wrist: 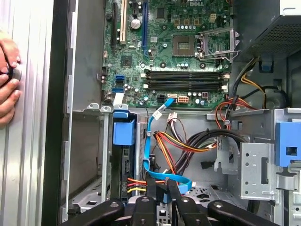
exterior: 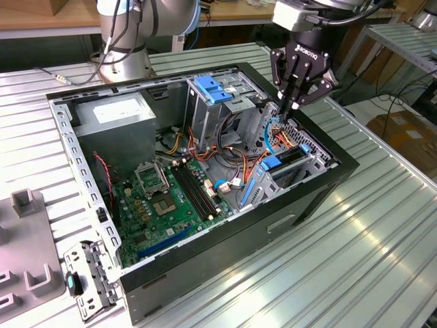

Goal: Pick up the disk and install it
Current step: 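Insert the second disk wire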

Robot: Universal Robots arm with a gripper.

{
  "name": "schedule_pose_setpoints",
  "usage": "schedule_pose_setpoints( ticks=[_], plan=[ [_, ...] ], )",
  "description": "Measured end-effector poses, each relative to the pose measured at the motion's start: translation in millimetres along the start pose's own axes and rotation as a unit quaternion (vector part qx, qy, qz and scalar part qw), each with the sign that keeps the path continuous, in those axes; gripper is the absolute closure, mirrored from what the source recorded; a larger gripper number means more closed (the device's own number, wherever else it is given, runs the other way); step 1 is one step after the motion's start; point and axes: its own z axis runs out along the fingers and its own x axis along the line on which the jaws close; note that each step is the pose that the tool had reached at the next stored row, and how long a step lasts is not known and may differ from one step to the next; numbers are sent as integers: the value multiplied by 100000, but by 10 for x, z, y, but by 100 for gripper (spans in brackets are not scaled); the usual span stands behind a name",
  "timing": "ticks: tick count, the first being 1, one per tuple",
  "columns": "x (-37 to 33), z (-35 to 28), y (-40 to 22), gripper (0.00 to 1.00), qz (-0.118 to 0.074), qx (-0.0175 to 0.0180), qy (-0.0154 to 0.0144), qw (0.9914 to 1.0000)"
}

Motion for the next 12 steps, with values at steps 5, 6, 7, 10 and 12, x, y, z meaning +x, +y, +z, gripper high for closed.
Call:
schedule_pose_setpoints(
  ticks=[5, 6, 7, 10, 12],
  plan=[
    [-6, -35, 1, 76, 22, -76, 490, 99999],
    [-30, -37, -4, 76, 99, -130, 1906, 99982],
    [-47, -33, -9, 76, 129, -155, 2492, 99969],
    [-78, 0, -25, 76, 163, -236, 3173, 99949],
    [-85, 39, -35, 76, 165, -249, 3177, 99949]
  ],
)
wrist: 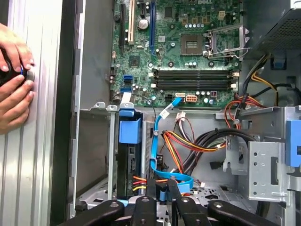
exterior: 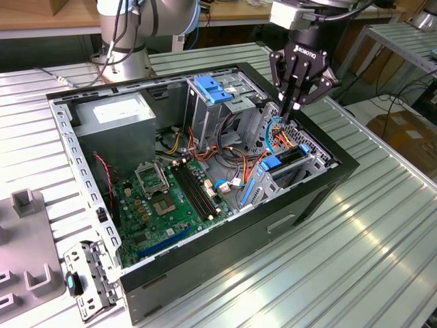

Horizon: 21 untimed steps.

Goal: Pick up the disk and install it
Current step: 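Insert the second disk wire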

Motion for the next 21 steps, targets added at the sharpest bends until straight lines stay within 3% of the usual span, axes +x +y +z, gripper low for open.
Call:
schedule_pose_setpoints(
  ticks=[2, 4, 6, 8, 11, 14, 17, 18, 19, 21],
  plan=[
    [-7, 40, -4, 76, 13, -5, 43, 100000],
    [-12, 66, -7, 76, 24, -14, 381, 99999],
    [-14, 78, -7, 84, 34, -19, 581, 99998],
    [-14, 81, -8, 89, 34, -19, 596, 99998],
    [-15, 83, -8, 89, 35, -19, 609, 99998],
    [-15, 86, -8, 89, 47, -26, 807, 99997],
    [-16, 90, -8, 89, 67, -35, 1117, 99994],
    [-16, 93, -8, 82, 73, -37, 1212, 99993],
    [-17, 96, -9, 82, 79, -41, 1314, 99991],
    [-22, 125, -11, 82, 108, -53, 1747, 99985]
  ],
)
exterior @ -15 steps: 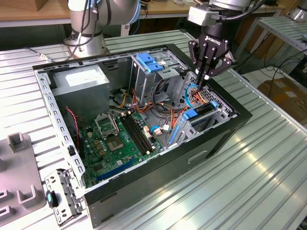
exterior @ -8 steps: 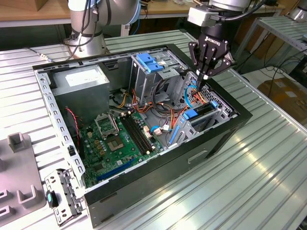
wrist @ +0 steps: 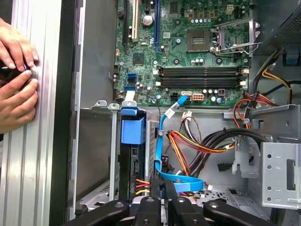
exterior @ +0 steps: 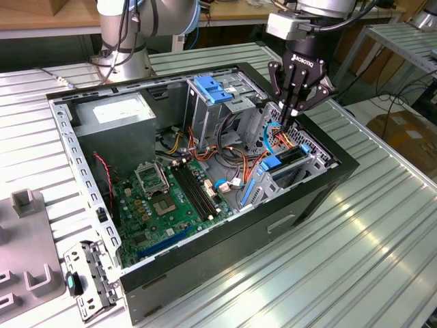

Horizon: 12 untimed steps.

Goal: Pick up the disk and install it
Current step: 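Insert the second disk wire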

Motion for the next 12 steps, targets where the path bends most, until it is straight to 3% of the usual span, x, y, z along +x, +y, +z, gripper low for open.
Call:
schedule_pose_setpoints(
  ticks=[1, 3, 7, 8, 10, 11, 12],
  plan=[
    [-5, 19, -1, 82, 10, -4, 146, 100000],
    [-13, 58, -4, 82, 43, -22, 737, 99997],
    [-18, 79, -6, 89, 79, -34, 1345, 99991],
    [-18, 82, -6, 89, 105, -44, 1749, 99985],
    [-18, 83, -6, 89, 131, -58, 2185, 99976],
    [-18, 83, -6, 89, 154, -67, 2539, 99968],
    [-19, 85, -7, 83, 167, -73, 2765, 99962]
  ],
)
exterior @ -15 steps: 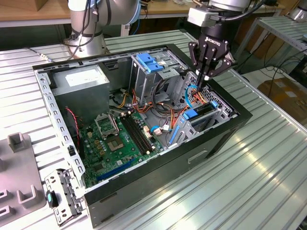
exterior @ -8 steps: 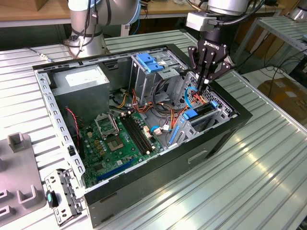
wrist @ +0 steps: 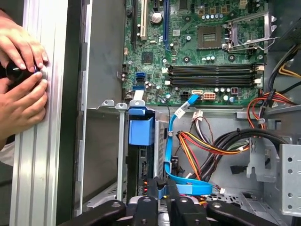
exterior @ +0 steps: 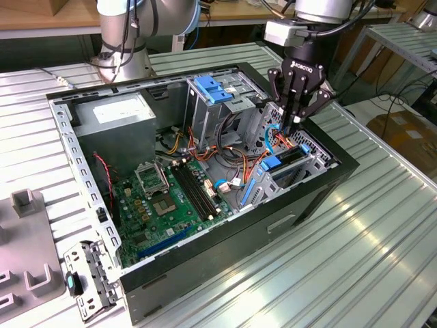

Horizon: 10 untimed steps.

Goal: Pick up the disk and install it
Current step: 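Insert the second disk wire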

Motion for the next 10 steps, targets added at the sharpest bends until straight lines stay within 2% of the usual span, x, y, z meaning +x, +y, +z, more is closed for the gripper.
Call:
schedule_pose_setpoints(
  ticks=[1, 5, 6, 10],
  plan=[
    [-1, 5, 0, 76, 20, -10, 312, 100000],
    [-15, 56, -4, 77, 35, -15, 553, 99998],
    [-21, 80, -5, 84, 40, -18, 620, 99998],
    [-26, 98, -7, 84, 43, -18, 651, 99998]
  ],
)
